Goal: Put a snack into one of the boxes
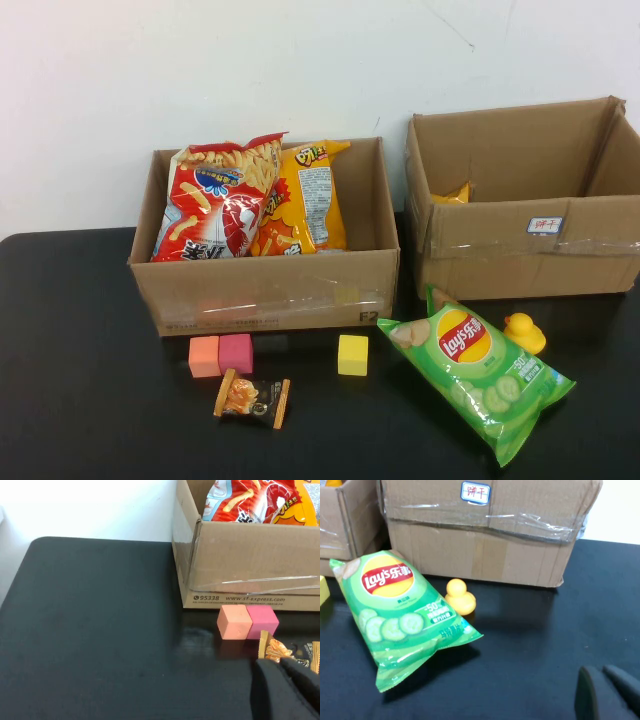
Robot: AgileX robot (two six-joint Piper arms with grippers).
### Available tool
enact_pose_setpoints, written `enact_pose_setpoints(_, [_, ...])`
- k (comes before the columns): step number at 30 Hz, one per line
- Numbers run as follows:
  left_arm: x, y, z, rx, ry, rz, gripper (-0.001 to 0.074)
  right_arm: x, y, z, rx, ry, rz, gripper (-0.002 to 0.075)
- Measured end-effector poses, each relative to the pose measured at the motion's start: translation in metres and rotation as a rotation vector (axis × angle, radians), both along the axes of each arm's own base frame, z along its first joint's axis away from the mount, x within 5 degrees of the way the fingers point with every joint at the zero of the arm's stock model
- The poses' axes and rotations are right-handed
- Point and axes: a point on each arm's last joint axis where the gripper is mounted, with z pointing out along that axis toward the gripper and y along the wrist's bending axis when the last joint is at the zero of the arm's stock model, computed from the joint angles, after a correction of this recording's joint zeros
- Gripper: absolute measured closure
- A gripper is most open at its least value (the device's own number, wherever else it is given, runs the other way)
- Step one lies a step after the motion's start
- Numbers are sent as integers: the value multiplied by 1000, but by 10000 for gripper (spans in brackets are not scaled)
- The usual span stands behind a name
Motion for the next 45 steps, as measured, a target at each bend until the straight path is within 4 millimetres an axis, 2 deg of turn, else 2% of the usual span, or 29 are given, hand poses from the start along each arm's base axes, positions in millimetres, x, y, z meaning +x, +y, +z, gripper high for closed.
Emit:
enact_pose_setpoints(12, [0, 1, 0, 69, -2, -8, 736, 0, 0, 0, 0, 0, 0, 727])
enact_pose_setpoints(45, [0, 1, 0, 75, -3, -9, 736, 0, 0, 0, -2, 0, 0, 727])
